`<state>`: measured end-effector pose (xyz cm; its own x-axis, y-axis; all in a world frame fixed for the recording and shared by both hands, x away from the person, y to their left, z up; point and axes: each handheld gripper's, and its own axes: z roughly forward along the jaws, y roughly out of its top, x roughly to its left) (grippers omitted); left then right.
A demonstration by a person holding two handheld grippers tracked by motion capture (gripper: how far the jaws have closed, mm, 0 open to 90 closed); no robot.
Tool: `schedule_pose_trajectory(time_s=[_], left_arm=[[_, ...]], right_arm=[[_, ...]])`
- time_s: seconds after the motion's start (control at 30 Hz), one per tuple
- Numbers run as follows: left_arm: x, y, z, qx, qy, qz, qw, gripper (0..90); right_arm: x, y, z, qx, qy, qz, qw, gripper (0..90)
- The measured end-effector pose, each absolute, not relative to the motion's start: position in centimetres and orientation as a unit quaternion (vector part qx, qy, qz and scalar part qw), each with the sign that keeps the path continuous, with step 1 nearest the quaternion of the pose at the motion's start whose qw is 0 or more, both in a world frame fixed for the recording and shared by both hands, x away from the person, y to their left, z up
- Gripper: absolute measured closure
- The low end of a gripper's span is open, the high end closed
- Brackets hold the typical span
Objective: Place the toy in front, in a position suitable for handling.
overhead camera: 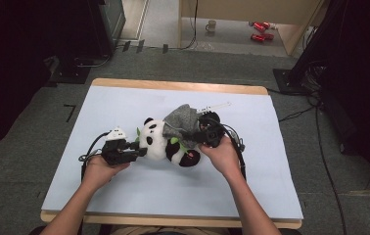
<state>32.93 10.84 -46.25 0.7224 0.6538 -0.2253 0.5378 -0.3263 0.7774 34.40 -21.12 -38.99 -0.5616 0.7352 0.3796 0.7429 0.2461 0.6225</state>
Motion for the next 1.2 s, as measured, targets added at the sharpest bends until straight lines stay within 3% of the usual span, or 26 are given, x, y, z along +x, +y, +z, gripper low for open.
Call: schedule_pose_trajectory(time_s=[0.27,0.53,0.83,0.97,1.1,1.2], left_arm=[[33.0,10.8,-46.3,0.809,0.368,0.063,0.455,59.0],[33.1,10.9,-46.4,0.806,0.373,0.058,0.456,58.9],[33.1,10.9,-46.4,0.805,0.373,0.058,0.457,58.7],[33.1,10.9,-46.4,0.807,0.371,0.060,0.455,58.7],[33.0,10.8,-46.4,0.809,0.369,0.062,0.453,58.6],[33.0,10.9,-46.4,0.807,0.368,0.061,0.457,59.0]], right_arm=[[33.5,-24.2,-40.6,-0.487,-0.788,-0.377,-0.019,77.4],[33.9,-23.9,-39.5,-0.491,-0.784,-0.379,-0.035,77.8],[33.1,-20.6,-36.1,-0.428,-0.775,-0.464,0.013,77.8],[32.7,-18.5,-37.3,-0.412,-0.788,-0.454,0.055,77.8],[32.8,-17.1,-39.6,-0.404,-0.820,-0.405,0.029,78.0],[33.5,-18.3,-40.2,-0.414,-0.803,-0.425,0.052,78.2]])
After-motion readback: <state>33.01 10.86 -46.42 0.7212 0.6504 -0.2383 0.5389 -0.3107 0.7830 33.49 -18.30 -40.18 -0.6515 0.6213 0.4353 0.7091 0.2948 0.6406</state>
